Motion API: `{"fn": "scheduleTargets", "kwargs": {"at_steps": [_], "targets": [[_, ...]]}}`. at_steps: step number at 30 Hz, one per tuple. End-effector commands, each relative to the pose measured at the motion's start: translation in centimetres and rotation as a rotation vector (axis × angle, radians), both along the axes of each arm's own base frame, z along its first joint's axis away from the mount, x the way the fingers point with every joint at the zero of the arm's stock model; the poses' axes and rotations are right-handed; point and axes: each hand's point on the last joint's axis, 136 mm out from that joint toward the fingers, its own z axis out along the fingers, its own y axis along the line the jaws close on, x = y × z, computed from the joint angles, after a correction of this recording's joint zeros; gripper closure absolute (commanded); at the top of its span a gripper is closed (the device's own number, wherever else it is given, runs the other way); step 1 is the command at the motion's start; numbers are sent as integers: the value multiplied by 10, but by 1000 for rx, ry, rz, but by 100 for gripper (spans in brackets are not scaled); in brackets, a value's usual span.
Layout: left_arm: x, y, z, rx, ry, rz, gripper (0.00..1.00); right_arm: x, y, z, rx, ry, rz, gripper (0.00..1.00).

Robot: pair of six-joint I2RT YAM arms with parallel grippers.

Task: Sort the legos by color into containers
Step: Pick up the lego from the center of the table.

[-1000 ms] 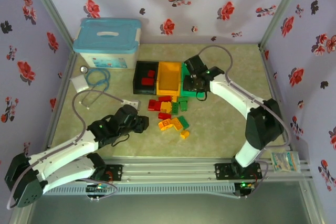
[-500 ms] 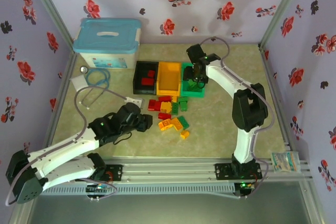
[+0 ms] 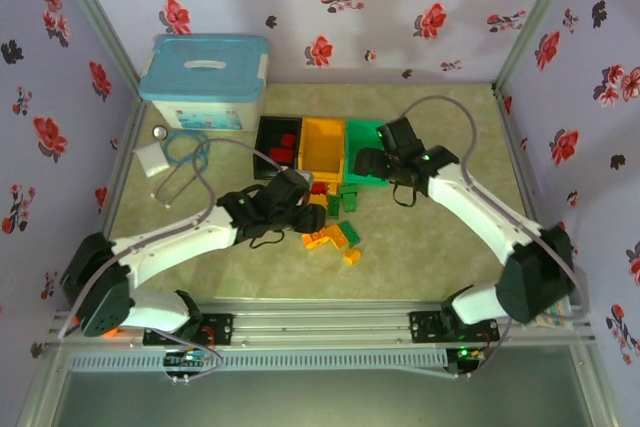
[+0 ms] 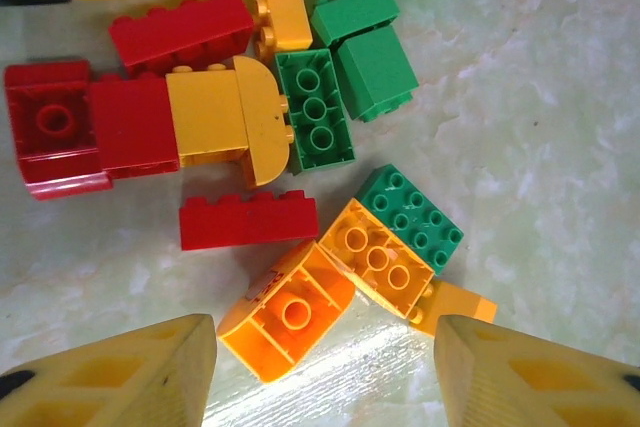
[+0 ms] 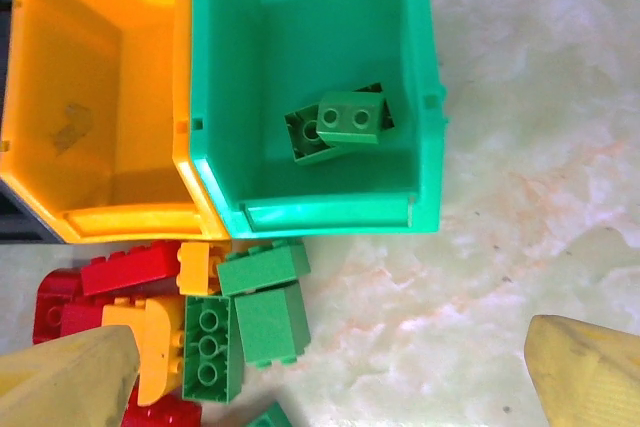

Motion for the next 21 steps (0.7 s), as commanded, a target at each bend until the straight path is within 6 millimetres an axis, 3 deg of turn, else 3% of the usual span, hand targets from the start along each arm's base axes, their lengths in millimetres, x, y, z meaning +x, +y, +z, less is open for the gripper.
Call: {"fn": "scheduleTargets", "kwargs": {"at_steps": [1,9,21], "targets": [[-2,-12,-8,54,45,-38,40,-14,-12,2,26,-33,-47,1],[12,-42,-40,168,118,-64,40,-42,-25,-8,87,-41,-73,1],[32,-59,-70,291,164,-49,40,-48,-24,-4,132,-56,-77,2]]}}
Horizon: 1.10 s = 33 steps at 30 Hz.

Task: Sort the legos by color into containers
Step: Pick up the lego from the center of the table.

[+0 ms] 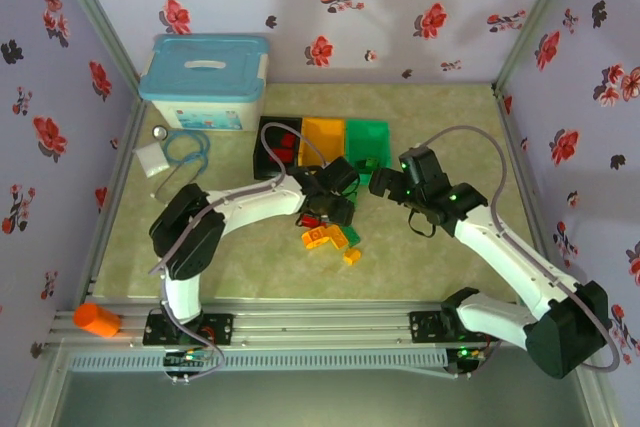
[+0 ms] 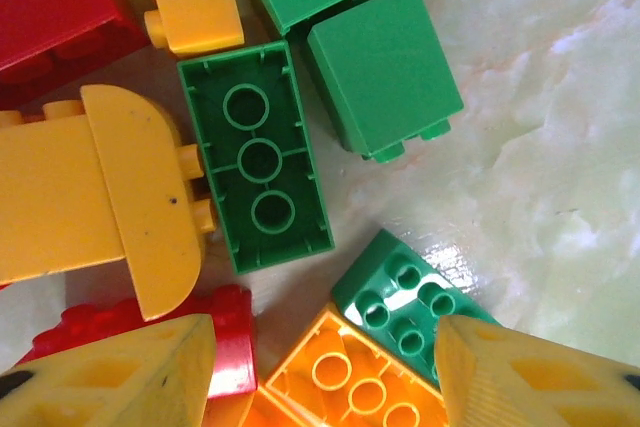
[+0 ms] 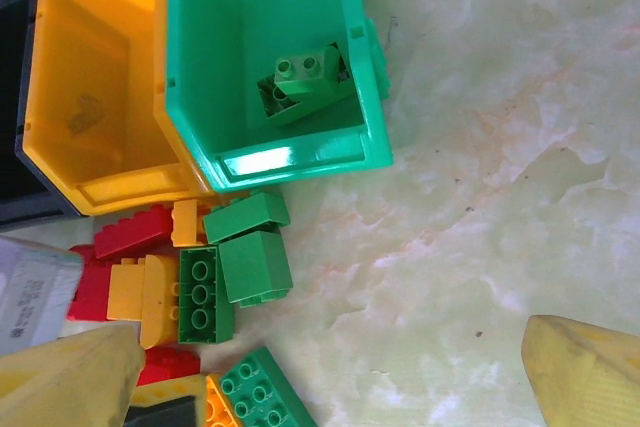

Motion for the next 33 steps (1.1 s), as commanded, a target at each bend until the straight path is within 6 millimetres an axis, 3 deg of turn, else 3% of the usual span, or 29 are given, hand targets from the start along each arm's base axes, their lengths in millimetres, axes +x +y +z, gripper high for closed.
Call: {"fn": "scheduleTargets", "kwargs": {"at_steps": [1,12,24,33], "targets": [[0,0,-6,57,7,-16,40,-3,2,-1,32,0,-7,3],[6,-5,-28,101,41,-20,40,-7,2,8,51,-23,-11,3],[22,20,-29,207,-10,33,38,-7,4,8,52,-23,-7,3],[25,8,-40,234,-3,-7,37,-7,6,8,53,-22,-2,3]]}}
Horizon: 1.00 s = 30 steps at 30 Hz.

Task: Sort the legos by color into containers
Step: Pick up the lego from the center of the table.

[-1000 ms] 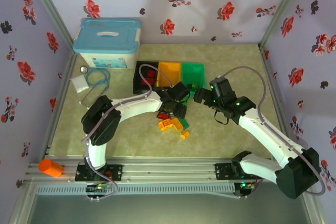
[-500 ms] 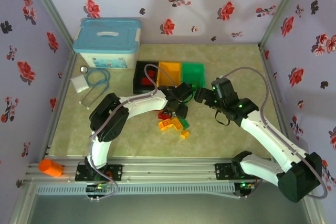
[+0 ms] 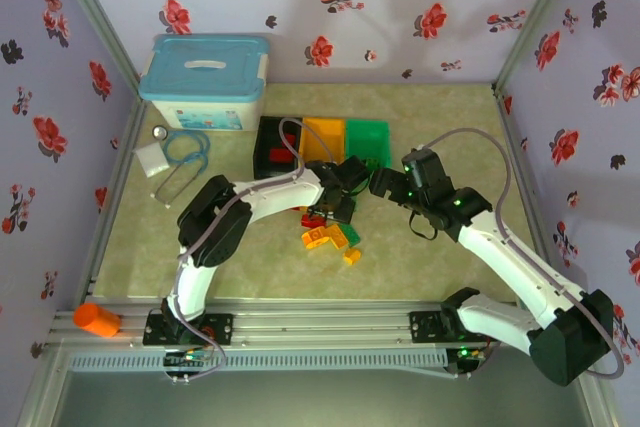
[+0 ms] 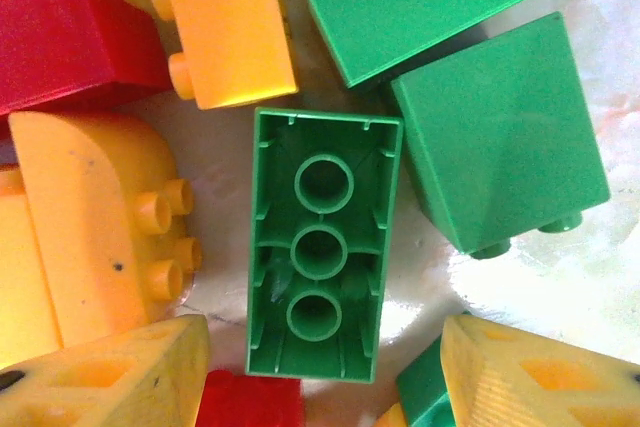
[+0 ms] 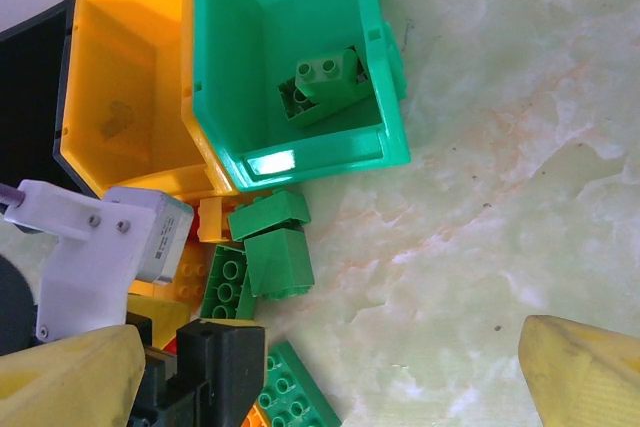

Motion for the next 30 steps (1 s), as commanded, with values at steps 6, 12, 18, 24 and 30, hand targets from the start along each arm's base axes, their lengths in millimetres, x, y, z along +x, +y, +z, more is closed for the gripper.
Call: {"fn": "scheduleTargets", "kwargs": {"at_steps": [6,12,18,24,30], "targets": [[0,3,-18,75,12,-34,42,-6,-2,-5,11,-3,-17,4],[-6,2,-24,85,20,-47,52,-8,-3,-7,14,-1,-22,4],[-12,-2,-20,73,12,-53,65,-8,-4,-6,15,-6,-25,4],[-12,-2,0,41,-21,-41,75,-11,-9,-3,12,-14,-34,5],[-3,-11,50,-31,-97,-60,76,-15,-17,1,1,-37,-54,5]]}}
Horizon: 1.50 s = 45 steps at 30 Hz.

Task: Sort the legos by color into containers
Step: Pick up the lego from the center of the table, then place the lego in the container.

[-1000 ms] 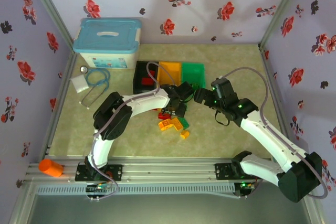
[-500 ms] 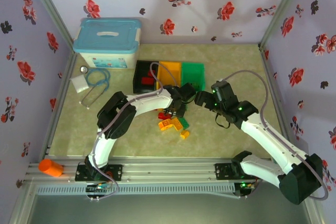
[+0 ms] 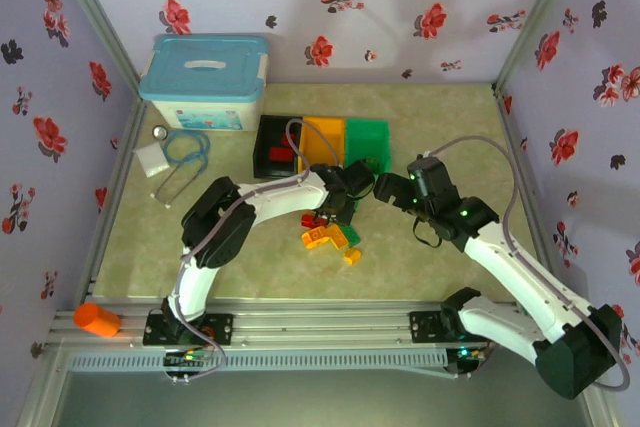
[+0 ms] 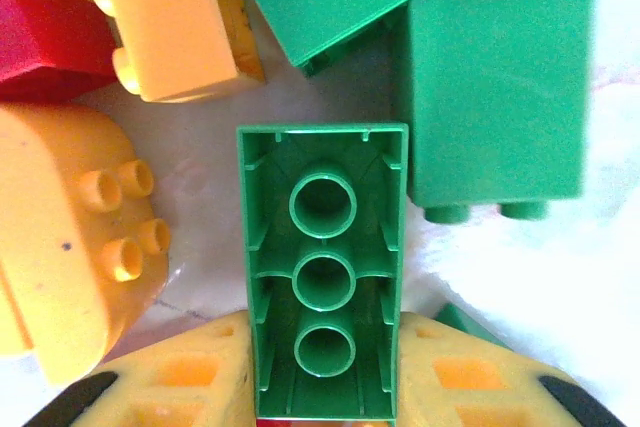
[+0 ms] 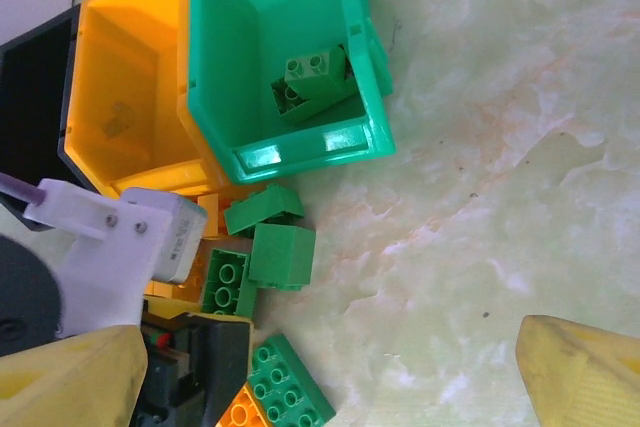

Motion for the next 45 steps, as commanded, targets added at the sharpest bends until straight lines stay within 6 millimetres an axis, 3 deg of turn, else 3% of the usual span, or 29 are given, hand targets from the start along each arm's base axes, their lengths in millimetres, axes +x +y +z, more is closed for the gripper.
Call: {"fn": "scheduleTargets", "kwargs": {"at_steps": [1,7,11,16,22,24,25,26,27,30,38,45], "targets": [[8,-6,52,-59,-81,-16,76,-3,-8,-1,-18,-9,-28,5],[34,-24,81,-87,-121,-57,76,-7,-13,-1,-21,-7,-48,5],[57,-38,90,-97,-139,-76,75,-14,-32,9,-60,-33,-107,5],[86,-50,88,-102,-135,-77,75,-27,-53,27,-93,-79,-145,5],[124,-60,81,-107,-151,-61,74,-39,-64,31,-98,-88,-156,5],[133,-63,81,-133,-149,-66,66,-41,-65,32,-99,-88,-155,5],[135,-63,81,-136,-151,-70,52,-42,-66,33,-97,-89,-156,5],[136,-62,81,-132,-152,-72,41,-43,-67,33,-97,-90,-156,5],[135,-61,82,-130,-152,-75,36,-44,-67,33,-96,-90,-156,5],[124,-58,83,-124,-144,-84,31,-47,-69,32,-89,-92,-161,5],[83,-48,88,-128,-158,-109,32,-48,-66,21,-69,-79,-161,5],[50,-39,69,-116,-109,-119,34,-46,-61,11,-48,-65,-154,6]]}}
